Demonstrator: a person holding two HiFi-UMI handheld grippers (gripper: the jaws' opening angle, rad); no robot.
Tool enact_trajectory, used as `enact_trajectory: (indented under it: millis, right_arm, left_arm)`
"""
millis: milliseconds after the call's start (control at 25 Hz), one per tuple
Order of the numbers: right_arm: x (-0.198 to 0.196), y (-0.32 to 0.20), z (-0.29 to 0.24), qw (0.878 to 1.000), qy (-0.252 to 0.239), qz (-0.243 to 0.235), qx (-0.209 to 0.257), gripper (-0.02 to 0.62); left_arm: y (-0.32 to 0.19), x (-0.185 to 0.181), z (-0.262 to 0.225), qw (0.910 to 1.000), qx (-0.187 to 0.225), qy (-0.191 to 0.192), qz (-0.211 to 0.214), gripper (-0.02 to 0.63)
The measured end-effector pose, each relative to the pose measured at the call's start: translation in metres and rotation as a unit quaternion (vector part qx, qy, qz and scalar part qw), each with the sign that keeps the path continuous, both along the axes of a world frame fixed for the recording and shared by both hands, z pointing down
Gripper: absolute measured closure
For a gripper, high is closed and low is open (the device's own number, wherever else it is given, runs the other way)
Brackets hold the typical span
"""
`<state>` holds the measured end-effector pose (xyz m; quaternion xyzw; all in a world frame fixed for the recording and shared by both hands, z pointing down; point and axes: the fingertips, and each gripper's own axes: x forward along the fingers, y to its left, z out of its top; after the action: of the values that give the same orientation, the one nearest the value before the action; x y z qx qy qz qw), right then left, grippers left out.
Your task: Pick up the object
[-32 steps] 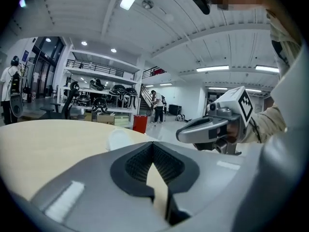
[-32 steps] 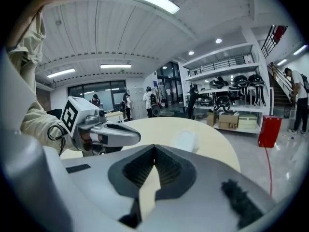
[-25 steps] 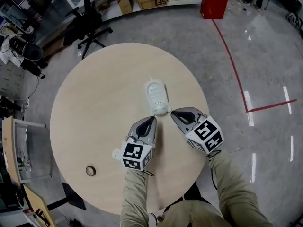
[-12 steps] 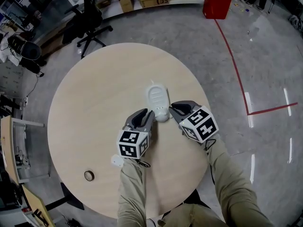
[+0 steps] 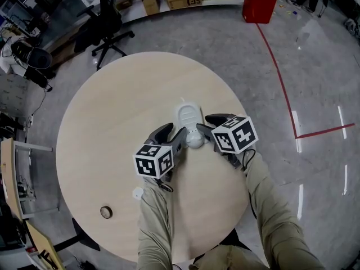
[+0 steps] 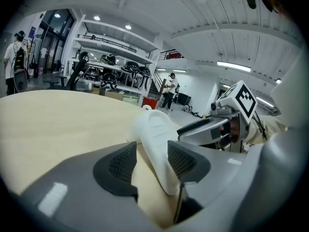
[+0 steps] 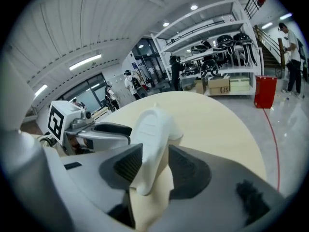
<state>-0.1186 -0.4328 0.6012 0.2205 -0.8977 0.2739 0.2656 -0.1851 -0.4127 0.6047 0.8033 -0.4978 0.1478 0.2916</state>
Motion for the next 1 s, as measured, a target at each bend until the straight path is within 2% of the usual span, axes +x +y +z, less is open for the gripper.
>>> enact_trajectory:
  millis: [120,200,320,520,840,1000]
  right_arm:
    - [-0.008,-0.002,0.007,1.0,-0.002,-0.005,-0.029,0.43]
    - [-0.012,-0.001,0.012,0.999,0.0,-0.007,-0.043,0.43]
    - [-0.016,-0.002,0.014,0.998,-0.011,-0.004,-0.055,0.43]
    - [-0.016,-0.003,0.013,0.998,-0.014,-0.009,-0.053,0.451]
    - [-0.007,-0.003,0.007,0.999,-0.023,0.001,-0.046,0.463]
    - [-0.001,0.006,-0.007,1.0,-0.007,-0.009,-0.012,0.469]
  left_arm:
    - [-0.003,0.003,0.005,0.9996,-0.019,0.021,0.007,0.372]
    - [-0.005,0.008,0.009,0.9991,-0.035,0.018,0.017,0.357]
    - [-0.012,0.012,0.013,0.9987,-0.05,0.007,0.01,0.366]
    - [-0.015,0.014,0.014,0.9977,-0.066,0.018,0.003,0.393]
    - [-0.013,0.02,0.007,0.9977,-0.058,0.033,-0.013,0.425]
    - [-0.005,0.026,-0.007,0.9995,-0.03,0.003,0.0,0.434]
